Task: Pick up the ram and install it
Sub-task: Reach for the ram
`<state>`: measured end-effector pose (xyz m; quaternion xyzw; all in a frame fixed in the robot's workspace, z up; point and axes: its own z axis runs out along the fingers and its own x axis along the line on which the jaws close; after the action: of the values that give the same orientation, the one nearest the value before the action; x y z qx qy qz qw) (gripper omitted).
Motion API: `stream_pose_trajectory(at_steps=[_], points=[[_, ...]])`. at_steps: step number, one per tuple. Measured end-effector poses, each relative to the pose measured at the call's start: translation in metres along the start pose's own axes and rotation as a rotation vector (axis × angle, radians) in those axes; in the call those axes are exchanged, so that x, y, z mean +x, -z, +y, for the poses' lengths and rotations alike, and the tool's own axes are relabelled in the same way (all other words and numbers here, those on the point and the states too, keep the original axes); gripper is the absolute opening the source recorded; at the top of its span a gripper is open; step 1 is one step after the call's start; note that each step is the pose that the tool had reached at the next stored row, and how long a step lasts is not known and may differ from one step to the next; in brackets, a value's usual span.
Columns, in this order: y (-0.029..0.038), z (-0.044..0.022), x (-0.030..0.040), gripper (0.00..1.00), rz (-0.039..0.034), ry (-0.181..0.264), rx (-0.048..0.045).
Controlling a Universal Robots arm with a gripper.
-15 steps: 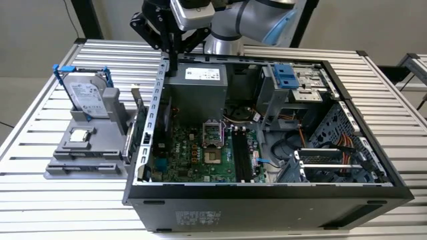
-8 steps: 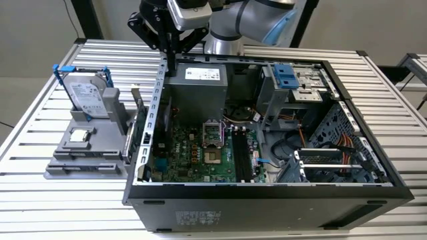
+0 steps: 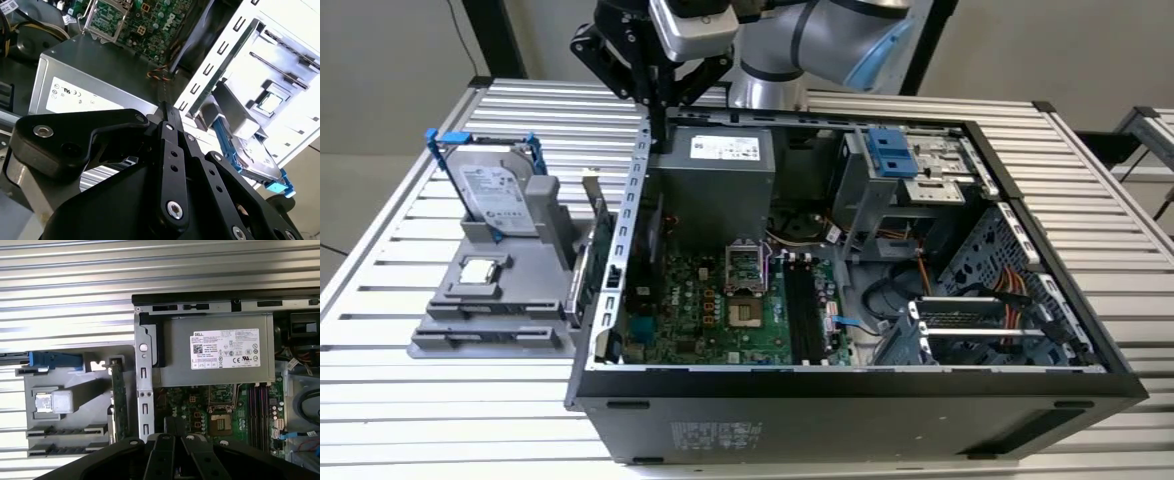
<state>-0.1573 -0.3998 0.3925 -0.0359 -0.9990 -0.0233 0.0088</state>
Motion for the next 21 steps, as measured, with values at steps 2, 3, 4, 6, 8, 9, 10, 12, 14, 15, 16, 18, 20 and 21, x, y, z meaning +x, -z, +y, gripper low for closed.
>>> stream_pose_trajectory(at_steps=[2,3,4,6,8,9,10,12,14,15,16,18,20,21], points=[[0.0000,0.0000,0.0005,0.00,0.0016,0.000,0.0001],[0.0000,0.0000,0.0007,0.00,0.0020,0.000,0.0002],[0.0000,-0.0001,0.0010,0.00,0.0024,0.000,0.0002],[0.0000,-0.0002,0.0021,0.00,0.0032,0.000,0.0002],[0.0000,-0.0003,0.0038,0.00,0.0037,0.000,0.0003],[-0.0001,-0.0004,0.0050,0.00,0.0038,0.000,0.0003],[-0.0001,-0.0005,0.0062,0.00,0.0039,0.000,0.0003],[-0.0001,-0.0007,0.0090,0.00,0.0042,0.000,0.0003],[-0.0002,-0.0009,0.0124,0.00,0.0043,0.000,0.0003],[-0.0002,-0.0010,0.0142,0.00,0.0044,0.000,0.0003],[-0.0003,-0.0012,0.0160,0.00,0.0044,0.000,0.0003],[-0.0003,-0.0014,0.0190,0.00,0.0044,0.000,0.0002],[-0.0004,-0.0015,0.0209,0.00,0.0044,0.000,0.0003],[-0.0003,-0.0016,0.0219,0.00,0.0044,0.000,0.0003]])
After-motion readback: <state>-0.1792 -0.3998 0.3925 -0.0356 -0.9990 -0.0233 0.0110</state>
